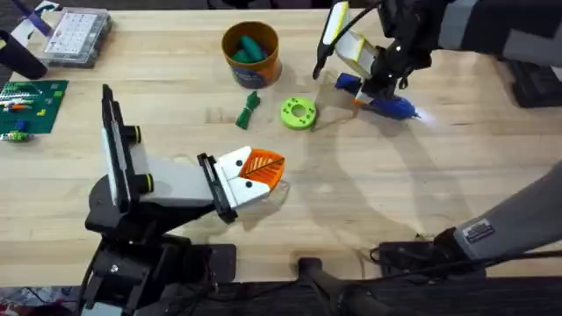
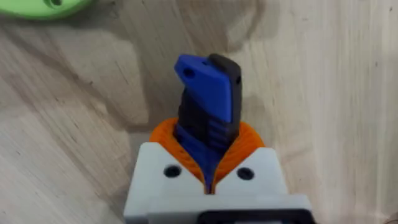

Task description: Pick up the gripper from the table and insert it into the empty holder that is missing its gripper. Then pick up a screw, insert it into the mounting hole, and use the screwdriver to tighten it. Finally, clean up the table by picking up the vegetable and placing it into the bucket.

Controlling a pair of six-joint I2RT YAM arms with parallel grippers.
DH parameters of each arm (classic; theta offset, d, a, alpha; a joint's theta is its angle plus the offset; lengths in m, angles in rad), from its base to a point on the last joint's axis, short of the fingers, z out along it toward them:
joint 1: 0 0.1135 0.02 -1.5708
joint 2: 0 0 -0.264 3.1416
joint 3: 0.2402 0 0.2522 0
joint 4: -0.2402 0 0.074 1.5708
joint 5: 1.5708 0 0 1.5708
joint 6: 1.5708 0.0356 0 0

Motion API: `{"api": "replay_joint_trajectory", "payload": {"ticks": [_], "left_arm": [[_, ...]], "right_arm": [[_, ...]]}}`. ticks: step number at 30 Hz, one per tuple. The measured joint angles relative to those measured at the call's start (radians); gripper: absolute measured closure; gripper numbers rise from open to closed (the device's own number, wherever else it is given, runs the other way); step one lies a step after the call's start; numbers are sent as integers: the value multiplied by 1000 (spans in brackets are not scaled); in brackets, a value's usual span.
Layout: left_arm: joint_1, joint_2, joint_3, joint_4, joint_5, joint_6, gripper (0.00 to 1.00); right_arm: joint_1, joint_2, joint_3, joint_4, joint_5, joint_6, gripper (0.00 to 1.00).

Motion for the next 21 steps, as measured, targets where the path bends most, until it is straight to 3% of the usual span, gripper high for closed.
{"api": "replay_joint_trajectory", "payload": {"ticks": [21], "left_arm": [[0, 0, 0, -20, -3, 0, 990]], "right_arm": [[0, 1, 0, -3, 10, -15, 980]]}}
